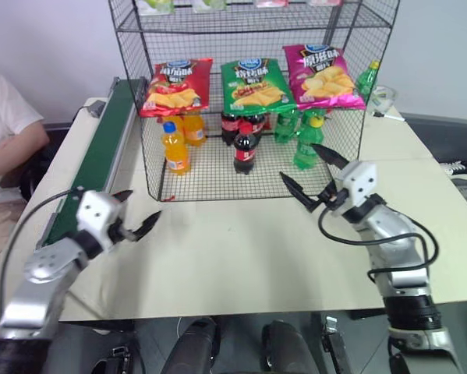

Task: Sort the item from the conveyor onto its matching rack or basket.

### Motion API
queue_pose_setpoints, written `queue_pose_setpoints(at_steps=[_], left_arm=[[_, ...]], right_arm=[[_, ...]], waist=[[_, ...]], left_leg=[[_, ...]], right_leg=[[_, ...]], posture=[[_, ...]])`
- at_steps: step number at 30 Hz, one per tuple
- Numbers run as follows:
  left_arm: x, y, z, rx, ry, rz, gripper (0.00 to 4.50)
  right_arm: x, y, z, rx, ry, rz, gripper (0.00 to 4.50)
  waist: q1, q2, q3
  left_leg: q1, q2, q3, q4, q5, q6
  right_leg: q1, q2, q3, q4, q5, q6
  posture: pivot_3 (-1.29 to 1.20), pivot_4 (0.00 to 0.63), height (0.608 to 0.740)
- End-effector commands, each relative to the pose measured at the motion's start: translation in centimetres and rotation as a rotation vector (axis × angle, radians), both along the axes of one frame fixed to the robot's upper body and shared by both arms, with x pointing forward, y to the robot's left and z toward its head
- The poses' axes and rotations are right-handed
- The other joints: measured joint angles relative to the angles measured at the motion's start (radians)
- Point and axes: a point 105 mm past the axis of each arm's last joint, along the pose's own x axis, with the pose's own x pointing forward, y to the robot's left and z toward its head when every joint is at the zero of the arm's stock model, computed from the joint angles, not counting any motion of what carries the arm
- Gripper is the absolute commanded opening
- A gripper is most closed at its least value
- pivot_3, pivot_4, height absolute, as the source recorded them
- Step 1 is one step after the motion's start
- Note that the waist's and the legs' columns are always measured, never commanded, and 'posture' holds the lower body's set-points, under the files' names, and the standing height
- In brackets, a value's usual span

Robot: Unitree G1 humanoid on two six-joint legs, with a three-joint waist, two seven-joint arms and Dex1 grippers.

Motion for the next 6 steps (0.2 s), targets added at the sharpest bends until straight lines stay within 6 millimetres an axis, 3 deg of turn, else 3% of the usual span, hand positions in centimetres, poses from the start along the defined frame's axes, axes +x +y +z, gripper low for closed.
queue_pose_setpoints(at_steps=[1,6], left_arm=[[-1.4,2.2,2.8,0.018,-0.054,0.016,4.46],[-1.4,5.4,3.1,0.012,-0.034,0.092,4.46]], right_arm=[[-1.6,-2.5,1.1,-0.050,-0.032,-0.003,4.50],[-1.9,-4.4,1.1,-0.104,-0.023,-0.033,4.50]], waist=[[0.006,0.000,0.000],[0.009,0.000,0.000]], left_leg=[[0.000,0.000,0.000,0.000,0.000,0.000],[0.001,0.001,0.001,-0.001,0.000,0.000]], right_leg=[[0.000,-0.001,0.000,-0.001,-0.001,-0.001],[0.002,-0.002,0.000,-0.001,-0.001,-0.002]], posture=[[0.00,0.150,0.740],[0.00,0.150,0.740]])
